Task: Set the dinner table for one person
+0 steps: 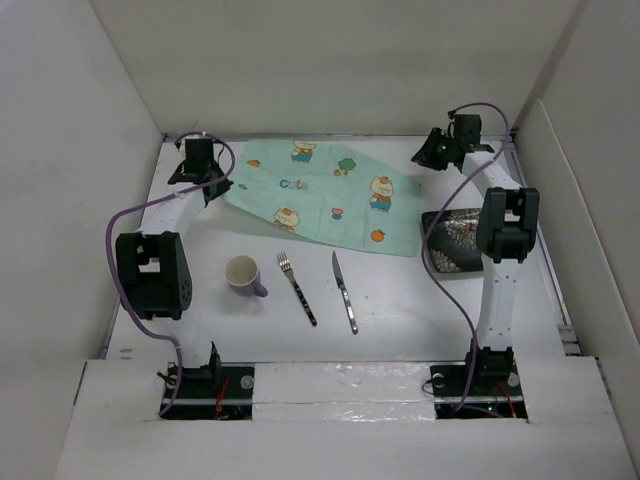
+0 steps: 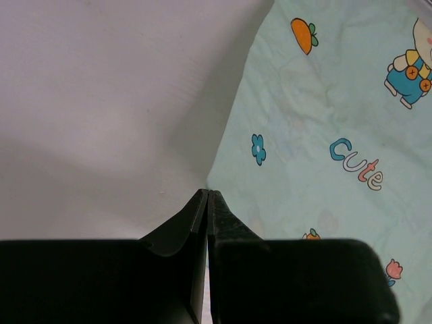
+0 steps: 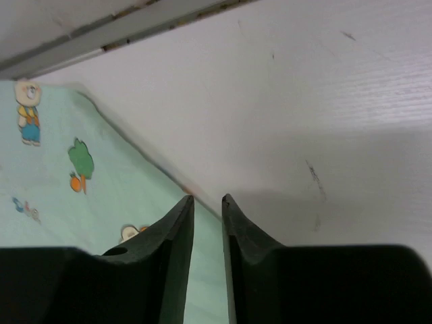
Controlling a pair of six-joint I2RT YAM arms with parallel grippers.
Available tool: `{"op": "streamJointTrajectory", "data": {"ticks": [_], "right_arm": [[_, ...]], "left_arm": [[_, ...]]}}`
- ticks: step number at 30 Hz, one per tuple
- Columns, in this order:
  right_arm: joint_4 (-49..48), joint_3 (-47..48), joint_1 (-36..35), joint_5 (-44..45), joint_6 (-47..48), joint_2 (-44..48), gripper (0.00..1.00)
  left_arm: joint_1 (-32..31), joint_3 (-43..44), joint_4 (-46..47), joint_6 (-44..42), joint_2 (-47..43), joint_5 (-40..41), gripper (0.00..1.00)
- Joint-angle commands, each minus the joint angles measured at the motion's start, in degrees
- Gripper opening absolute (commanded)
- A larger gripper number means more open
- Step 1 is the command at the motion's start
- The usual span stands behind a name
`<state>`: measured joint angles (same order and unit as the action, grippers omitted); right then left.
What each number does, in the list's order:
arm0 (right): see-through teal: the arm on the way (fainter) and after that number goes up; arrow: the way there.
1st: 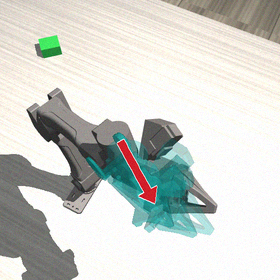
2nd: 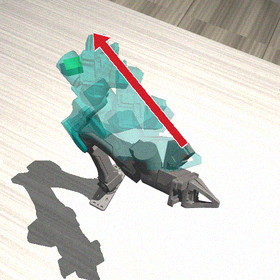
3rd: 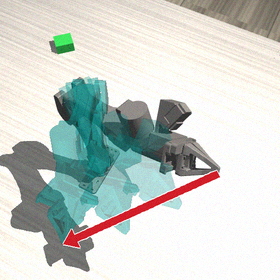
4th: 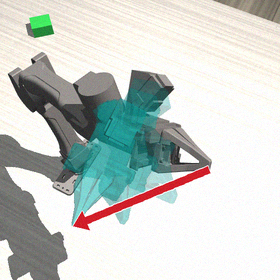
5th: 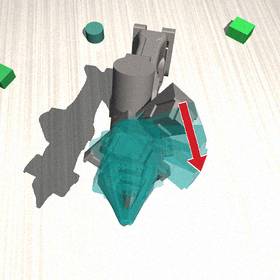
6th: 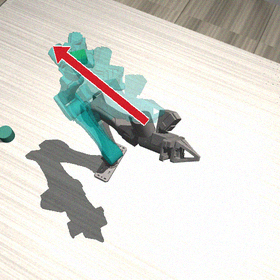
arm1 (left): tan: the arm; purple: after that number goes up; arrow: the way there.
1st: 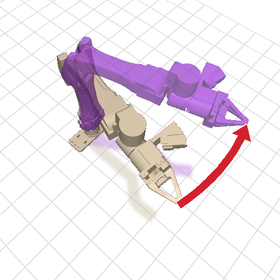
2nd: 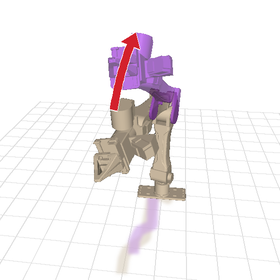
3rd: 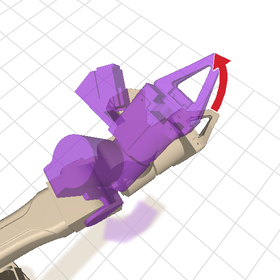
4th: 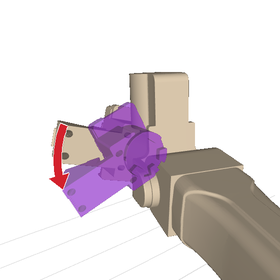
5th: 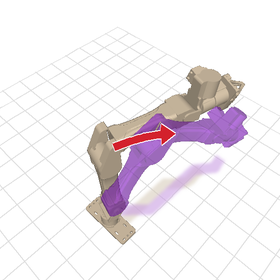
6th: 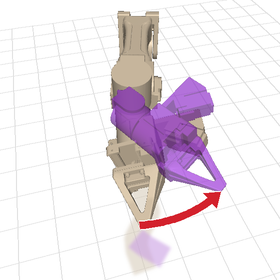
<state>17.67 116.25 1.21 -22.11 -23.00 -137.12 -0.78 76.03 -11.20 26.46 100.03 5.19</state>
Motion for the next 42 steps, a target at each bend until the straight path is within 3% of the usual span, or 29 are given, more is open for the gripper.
{"op": "streamJointTrajectory", "data": {"ticks": [1, 3, 7, 11, 12, 17, 19, 22, 24, 27, 31, 42], "right_arm": [[-5.10, -6.79, -1.29, 1.97, -0.47, 11.50, 0.38], [-6.24, -13.73, -3.05, 5.91, -0.37, 17.29, 0.45], [-12.63, -38.12, -10.25, 13.30, -3.44, 33.97, 0.45], [-11.70, -52.30, -15.97, 26.31, -4.85, 42.19, 0.32], [-11.26, -54.61, -17.11, 28.68, -5.55, 43.15, 0.24], [-7.04, -64.20, -20.02, 33.70, -8.37, 47.11, 0.16], [-4.76, -65.18, -21.77, 36.70, -10.03, 47.91, 0.22], [-3.35, -67.46, -23.44, 41.26, -13.54, 49.84, 0.39], [-3.35, -67.64, -24.06, 42.49, -14.17, 50.02, 0.41], [-1.24, -66.59, -25.11, 43.81, -16.19, 49.50, 0.51], [1.75, -62.29, -25.73, 44.26, -18.04, 46.43, 0.51], [5.00, -61.06, -26.61, 45.66, -19.89, 44.32, 0.43]], "left_arm": [[-0.10, -1.67, 2.41, 1.40, -3.43, -0.01, 0.00], [-0.10, -2.37, 2.94, 2.28, -3.87, -0.35, 0.00], [-0.10, -3.43, 4.70, 3.25, -5.37, -2.72, 0.00], [-0.10, -4.92, 6.19, 3.69, -7.30, -4.93, 0.00], [-0.10, -5.27, 6.54, 3.78, -7.74, -7.28, 0.00], [-0.10, -6.16, 7.95, 4.04, -9.15, -7.74, 0.00], [-0.10, -5.72, 7.42, 4.04, -8.97, -7.92, 0.00], [-0.10, -7.03, 9.35, 4.65, -9.24, -10.02, 0.00], [-0.10, -7.12, 9.27, 4.74, -9.06, -9.85, 0.00], [-0.10, -6.86, 8.48, 4.74, -7.92, -7.84, 0.00], [-0.10, -6.33, 6.72, 4.92, -6.87, -2.30, 0.00], [-0.10, -6.51, 6.19, 5.62, -9.24, 0.34, 0.00]]}}
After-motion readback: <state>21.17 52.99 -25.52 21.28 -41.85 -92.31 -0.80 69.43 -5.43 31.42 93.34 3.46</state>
